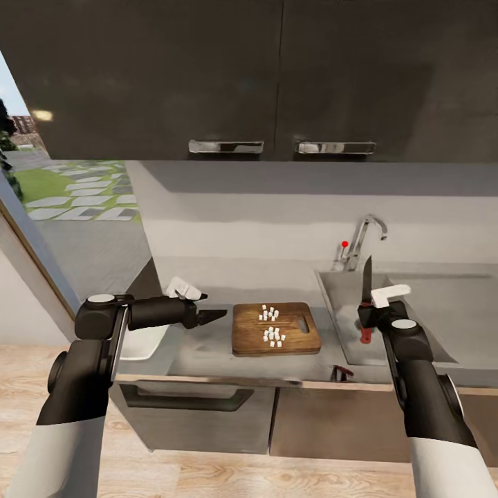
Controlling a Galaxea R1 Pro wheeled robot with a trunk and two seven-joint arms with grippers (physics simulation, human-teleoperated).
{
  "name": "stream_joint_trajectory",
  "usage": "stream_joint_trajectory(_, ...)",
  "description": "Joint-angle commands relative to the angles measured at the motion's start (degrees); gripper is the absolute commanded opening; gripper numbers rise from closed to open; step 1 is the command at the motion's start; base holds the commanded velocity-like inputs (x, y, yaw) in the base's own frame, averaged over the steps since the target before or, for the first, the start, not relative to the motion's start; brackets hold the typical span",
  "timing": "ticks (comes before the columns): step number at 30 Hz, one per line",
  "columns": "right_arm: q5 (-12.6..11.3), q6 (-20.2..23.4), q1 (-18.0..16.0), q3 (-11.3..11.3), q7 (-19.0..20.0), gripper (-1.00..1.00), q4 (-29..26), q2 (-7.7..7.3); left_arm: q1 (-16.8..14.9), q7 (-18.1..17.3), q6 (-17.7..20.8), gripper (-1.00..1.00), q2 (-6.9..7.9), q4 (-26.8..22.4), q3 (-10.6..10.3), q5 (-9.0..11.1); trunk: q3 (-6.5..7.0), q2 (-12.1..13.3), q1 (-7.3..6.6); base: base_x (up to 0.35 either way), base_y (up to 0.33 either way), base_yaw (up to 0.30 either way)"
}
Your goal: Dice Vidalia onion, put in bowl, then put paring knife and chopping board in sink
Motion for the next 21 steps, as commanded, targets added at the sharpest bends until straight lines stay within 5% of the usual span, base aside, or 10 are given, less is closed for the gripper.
stream_joint_trajectory(1,0.5,0.3,-0.06,-0.04,0.5,-1.0,-0.07,-0.02,-0.07,-0.53,0.5,1.0,-0.07,-0.06,0.13,-0.56,-0.12,-0.11,0.06,0.202,-0.158,0.0)
stream_joint_trajectory(8,-4.99,3.31,-0.07,-0.05,1.19,-1.0,0.44,-0.12,-0.07,2.21,0.49,1.0,-0.05,-0.06,0.14,-0.56,-0.12,-0.11,0.06,0.239,-0.189,0.0)
stream_joint_trajectory(15,-5.42,9.43,-1.42,-0.06,1.2,-1.0,5.58,-0.48,-0.07,2.26,0.57,1.0,-0.17,-0.06,0.14,-0.54,-0.12,-0.11,0.06,0.049,-0.037,0.0)
stream_joint_trajectory(16,-5.48,9.75,-4.26,-0.2,1.12,-1.0,13.39,-1.45,-0.07,2.26,0.57,1.0,-0.16,-0.06,0.14,-0.5,-0.12,-0.11,0.06,0.002,-0.001,0.0)
stream_joint_trajectory(18,-5.57,9.86,-7.31,-0.73,1.05,-1.0,20.61,-3.35,-0.07,2.26,0.57,1.0,-0.14,-0.06,0.14,-0.48,-0.12,-0.11,0.06,0.001,0.0,0.0)
stream_joint_trajectory(21,-5.64,9.92,-9.12,-2.62,1.0,-1.0,23.8,-4.43,-0.07,2.26,0.57,1.0,-0.14,-0.06,0.14,-0.47,-0.12,-0.11,0.06,0.0,0.0,0.0)
